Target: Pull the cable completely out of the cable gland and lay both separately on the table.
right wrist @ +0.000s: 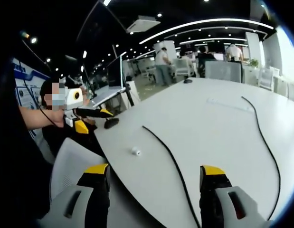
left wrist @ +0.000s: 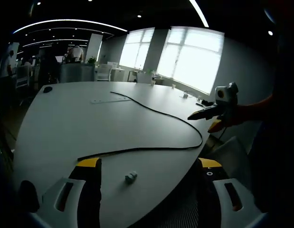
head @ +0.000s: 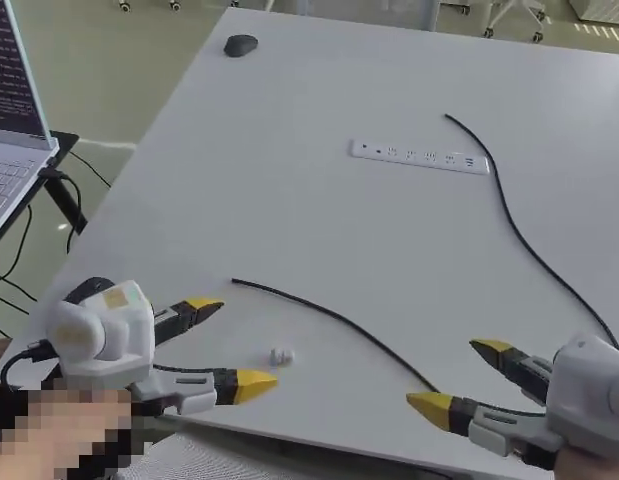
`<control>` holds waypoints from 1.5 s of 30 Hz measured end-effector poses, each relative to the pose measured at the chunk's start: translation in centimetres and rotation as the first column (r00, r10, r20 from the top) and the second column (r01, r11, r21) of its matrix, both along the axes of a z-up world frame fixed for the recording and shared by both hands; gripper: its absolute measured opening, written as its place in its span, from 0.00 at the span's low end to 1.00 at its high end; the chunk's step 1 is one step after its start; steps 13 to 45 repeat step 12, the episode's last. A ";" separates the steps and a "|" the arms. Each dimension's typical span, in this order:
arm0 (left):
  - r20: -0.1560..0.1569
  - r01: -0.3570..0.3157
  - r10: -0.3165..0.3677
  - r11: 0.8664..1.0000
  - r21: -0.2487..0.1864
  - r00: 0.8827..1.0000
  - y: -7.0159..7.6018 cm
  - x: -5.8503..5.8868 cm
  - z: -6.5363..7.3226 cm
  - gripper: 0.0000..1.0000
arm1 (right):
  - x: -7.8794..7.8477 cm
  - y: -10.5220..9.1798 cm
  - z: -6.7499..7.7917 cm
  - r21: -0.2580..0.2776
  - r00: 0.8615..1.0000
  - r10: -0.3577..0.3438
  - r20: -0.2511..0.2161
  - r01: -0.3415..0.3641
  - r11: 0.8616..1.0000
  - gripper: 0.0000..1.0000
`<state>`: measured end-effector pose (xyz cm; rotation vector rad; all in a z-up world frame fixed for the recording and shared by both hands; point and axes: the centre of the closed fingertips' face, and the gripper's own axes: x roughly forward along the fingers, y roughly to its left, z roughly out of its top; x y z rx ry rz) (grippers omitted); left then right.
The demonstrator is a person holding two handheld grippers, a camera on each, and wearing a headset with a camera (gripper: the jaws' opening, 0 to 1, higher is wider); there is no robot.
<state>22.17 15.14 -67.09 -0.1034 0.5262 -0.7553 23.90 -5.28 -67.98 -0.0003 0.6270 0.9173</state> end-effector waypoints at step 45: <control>-0.006 -0.016 0.016 1.000 0.005 1.000 0.1 -0.4 0.2 0.98 | -1.0 0.1 -0.7 -0.004 1.000 0.021 -0.021 -0.021 1.000 0.91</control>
